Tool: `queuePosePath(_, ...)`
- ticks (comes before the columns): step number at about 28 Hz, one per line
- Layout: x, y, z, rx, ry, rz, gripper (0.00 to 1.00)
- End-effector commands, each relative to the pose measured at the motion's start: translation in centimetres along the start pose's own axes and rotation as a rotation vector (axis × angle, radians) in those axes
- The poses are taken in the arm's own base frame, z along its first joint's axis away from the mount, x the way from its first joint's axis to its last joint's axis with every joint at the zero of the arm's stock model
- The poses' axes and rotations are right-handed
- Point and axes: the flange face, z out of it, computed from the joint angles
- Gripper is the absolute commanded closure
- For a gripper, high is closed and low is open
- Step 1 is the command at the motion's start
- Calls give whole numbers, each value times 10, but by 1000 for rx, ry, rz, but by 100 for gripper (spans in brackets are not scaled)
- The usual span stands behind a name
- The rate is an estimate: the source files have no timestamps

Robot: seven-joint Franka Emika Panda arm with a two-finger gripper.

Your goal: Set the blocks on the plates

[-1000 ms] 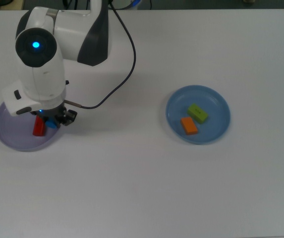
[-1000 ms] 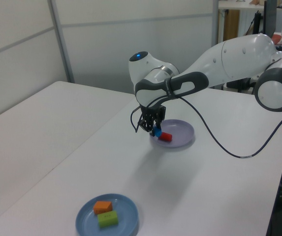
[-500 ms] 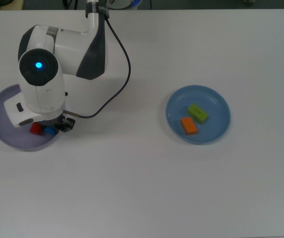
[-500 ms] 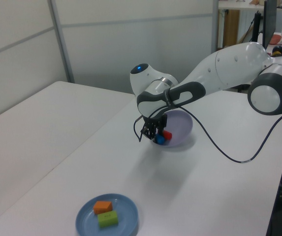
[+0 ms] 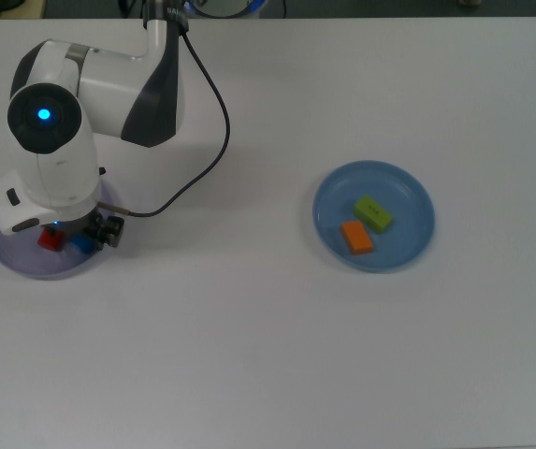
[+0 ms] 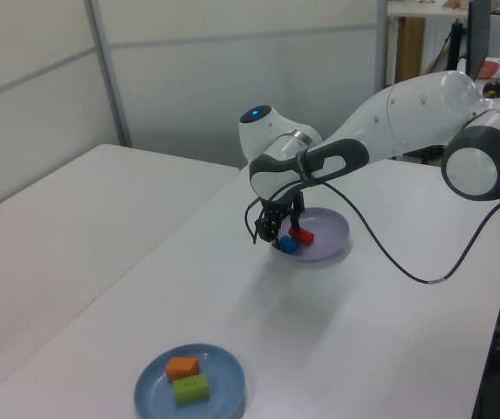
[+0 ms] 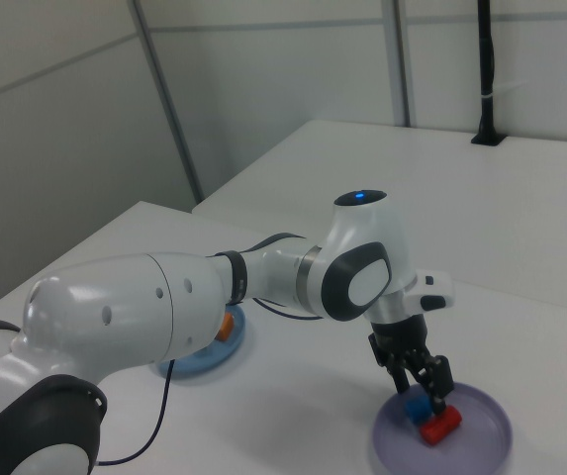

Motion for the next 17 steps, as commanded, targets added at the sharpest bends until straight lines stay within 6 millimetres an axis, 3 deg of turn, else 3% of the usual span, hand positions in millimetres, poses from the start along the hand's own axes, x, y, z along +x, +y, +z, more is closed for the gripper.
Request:
queuePosePath(1,-2,1,-12,20,26,-22,0)
queuePosePath(11,-11,2,-60,76,34,7,0)
queuePosePath(17,-23,-1,-105,81,40,0,0)
